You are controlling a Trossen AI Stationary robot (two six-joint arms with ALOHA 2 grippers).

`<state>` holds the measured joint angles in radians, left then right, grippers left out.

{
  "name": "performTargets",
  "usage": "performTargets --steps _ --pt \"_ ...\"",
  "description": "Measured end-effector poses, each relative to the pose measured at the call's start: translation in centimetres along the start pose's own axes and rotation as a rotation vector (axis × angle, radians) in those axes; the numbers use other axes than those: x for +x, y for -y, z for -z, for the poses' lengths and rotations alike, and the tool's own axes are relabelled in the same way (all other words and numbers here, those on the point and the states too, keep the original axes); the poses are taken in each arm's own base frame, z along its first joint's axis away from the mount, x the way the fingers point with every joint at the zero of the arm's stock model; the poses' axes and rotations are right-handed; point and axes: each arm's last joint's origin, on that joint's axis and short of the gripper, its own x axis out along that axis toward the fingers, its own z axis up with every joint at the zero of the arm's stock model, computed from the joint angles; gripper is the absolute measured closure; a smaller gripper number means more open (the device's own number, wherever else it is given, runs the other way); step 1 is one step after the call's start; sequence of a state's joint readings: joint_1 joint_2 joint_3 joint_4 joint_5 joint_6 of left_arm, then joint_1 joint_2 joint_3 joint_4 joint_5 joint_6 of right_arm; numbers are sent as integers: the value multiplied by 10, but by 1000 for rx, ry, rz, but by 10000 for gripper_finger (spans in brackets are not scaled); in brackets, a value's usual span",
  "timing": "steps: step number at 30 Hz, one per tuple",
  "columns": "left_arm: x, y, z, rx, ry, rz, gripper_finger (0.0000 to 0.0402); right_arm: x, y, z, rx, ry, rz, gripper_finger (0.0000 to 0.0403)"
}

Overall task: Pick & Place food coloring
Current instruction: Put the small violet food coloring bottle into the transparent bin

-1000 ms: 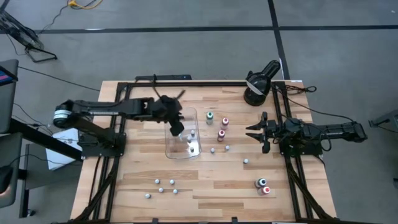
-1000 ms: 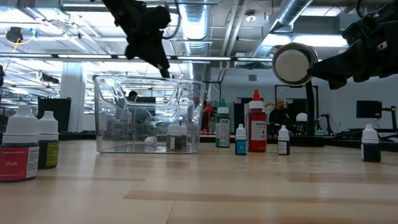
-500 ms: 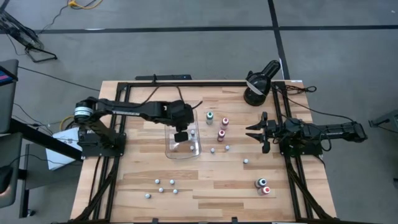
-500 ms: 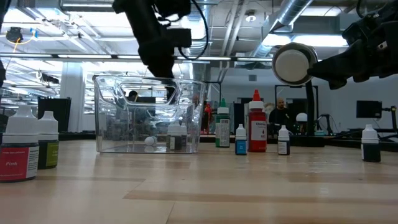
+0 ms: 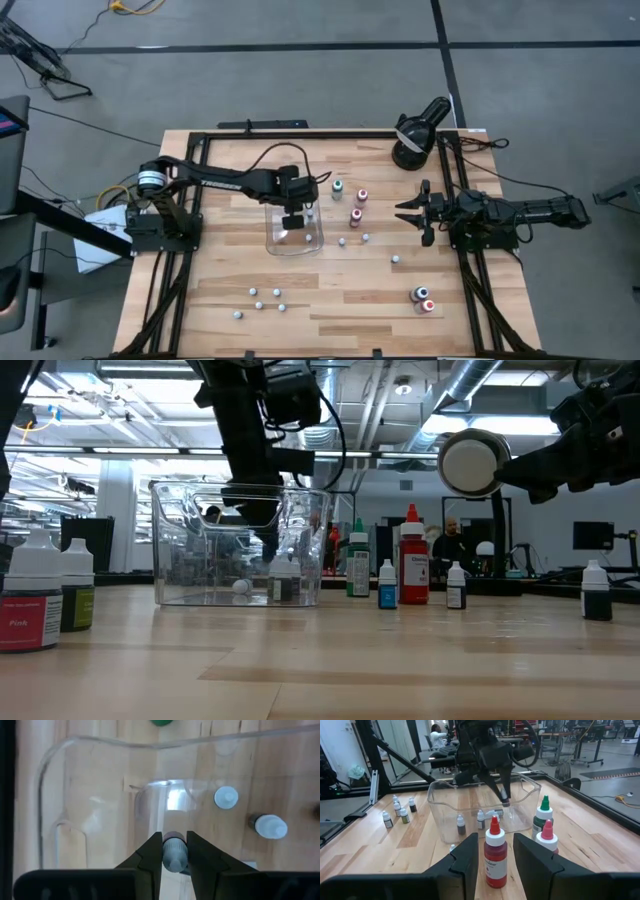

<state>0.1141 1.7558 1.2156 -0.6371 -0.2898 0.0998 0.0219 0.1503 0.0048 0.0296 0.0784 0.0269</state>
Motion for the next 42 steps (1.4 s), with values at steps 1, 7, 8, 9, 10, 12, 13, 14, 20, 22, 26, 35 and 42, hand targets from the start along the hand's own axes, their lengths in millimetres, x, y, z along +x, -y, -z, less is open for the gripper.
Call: performTargets --steps 1,7,8,9,10,12,13,14,20,22,26,35,42 --pt "0 1 0 0 4 -7 338 0 0 0 0 0 0 290" --pt "-1 1 0 -3 2 -44 338 0 0 0 0 0 0 290" --pt "-1 1 0 -1 2 -44 338 0 0 0 0 0 0 290" --pt "-1 3 0 2 5 -44 338 0 0 0 0 0 0 290" --pt "-1 5 0 7 4 -43 338 0 0 0 0 1 0 290" --pt "-1 7 2 19 -10 -43 338 0 0 0 0 0 0 290" --pt "-2 8 2 22 -11 -44 338 0 0 0 0 1 0 290" --pt "-2 9 2 23 -9 -44 338 0 0 0 0 0 0 290" --pt "1 11 2 33 -28 -74 338 0 0 0 0 0 0 290" --pt "4 12 3 41 -48 -71 338 0 0 0 0 0 0 290" --pt "8 16 2 53 -55 -73 338 0 0 0 0 1 0 290" --pt "7 16 0 47 -37 -62 338 0 0 0 0 -1 1 290" --pt "16 19 -2 126 -31 -10 338 0 0 0 0 0 0 290"
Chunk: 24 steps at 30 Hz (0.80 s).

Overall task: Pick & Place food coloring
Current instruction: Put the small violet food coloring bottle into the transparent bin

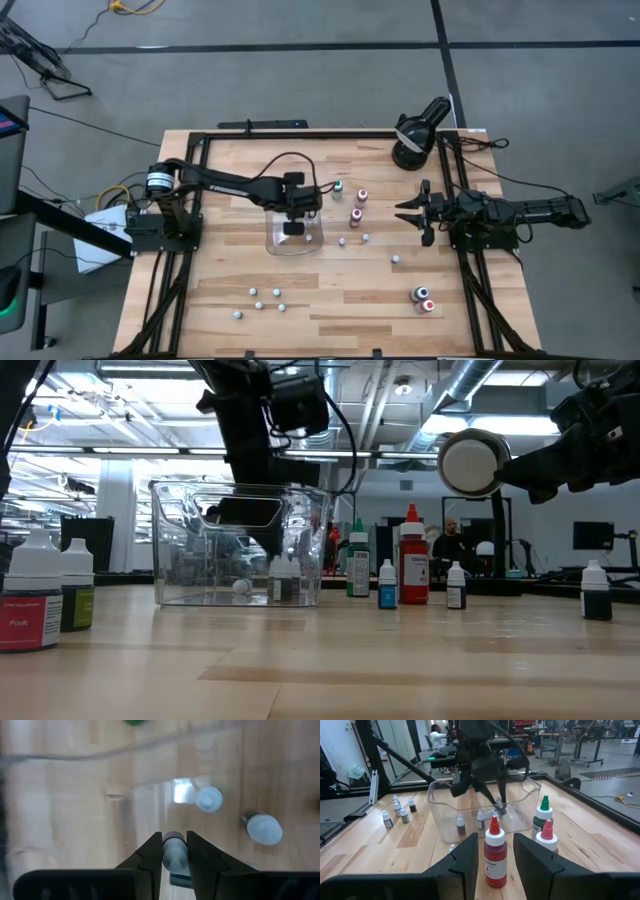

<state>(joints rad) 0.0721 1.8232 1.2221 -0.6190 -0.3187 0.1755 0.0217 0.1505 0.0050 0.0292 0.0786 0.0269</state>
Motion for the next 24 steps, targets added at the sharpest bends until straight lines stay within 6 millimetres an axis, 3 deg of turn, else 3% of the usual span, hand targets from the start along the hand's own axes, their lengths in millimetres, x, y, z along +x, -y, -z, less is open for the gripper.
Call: performTargets --steps 24 --pt "3 7 -3 105 39 93 322 0 0 0 0 1 0 290"
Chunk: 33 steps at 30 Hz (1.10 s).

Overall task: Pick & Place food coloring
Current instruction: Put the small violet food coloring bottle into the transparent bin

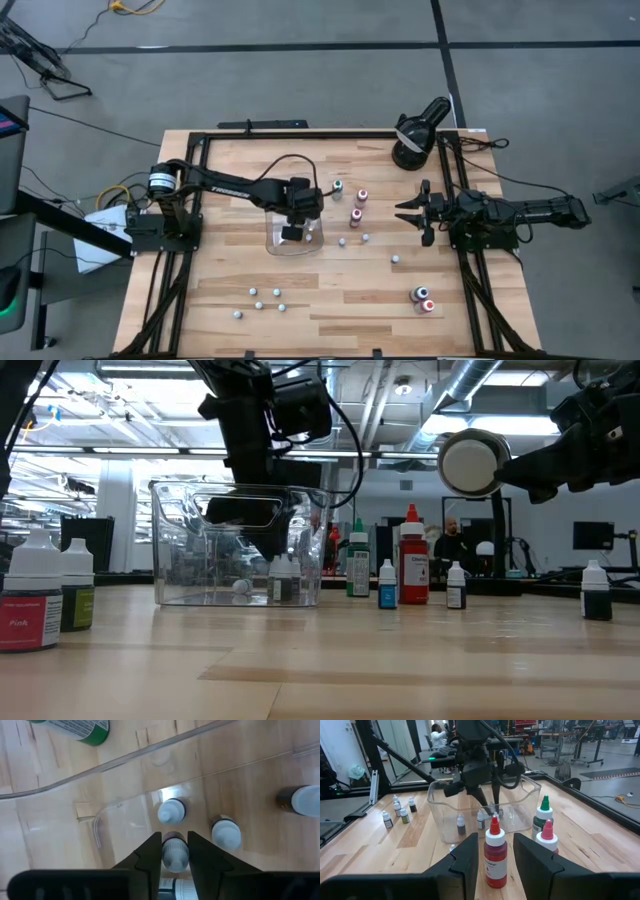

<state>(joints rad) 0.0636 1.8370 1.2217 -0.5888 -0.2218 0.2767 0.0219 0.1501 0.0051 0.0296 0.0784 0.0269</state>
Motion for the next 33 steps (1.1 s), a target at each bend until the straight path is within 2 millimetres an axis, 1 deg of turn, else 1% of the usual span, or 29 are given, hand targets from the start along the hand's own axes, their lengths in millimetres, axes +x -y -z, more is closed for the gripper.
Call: performTargets --steps 33 --pt "0 0 -1 -13 10 15 315 0 0 0 0 0 0 290"
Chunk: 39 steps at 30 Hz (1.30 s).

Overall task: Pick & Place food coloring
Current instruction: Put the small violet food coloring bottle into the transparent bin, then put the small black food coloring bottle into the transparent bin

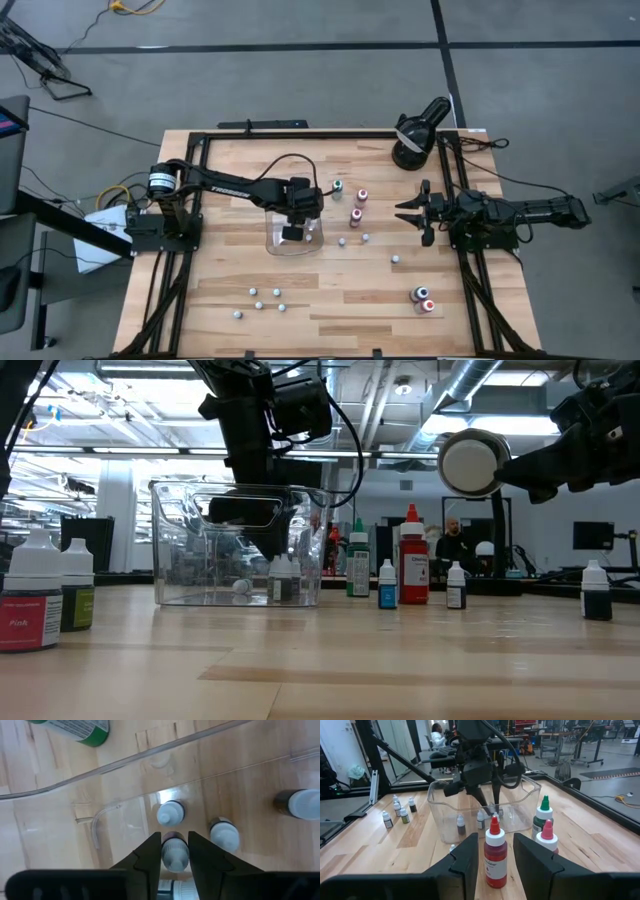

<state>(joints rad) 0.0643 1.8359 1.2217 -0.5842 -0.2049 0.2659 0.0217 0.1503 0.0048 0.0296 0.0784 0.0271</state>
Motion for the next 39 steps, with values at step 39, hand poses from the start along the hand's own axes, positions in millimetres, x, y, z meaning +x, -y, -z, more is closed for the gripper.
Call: performTargets --steps 39 --pt "-62 -20 -20 -40 110 -42 272 0 0 0 0 1 0 290"
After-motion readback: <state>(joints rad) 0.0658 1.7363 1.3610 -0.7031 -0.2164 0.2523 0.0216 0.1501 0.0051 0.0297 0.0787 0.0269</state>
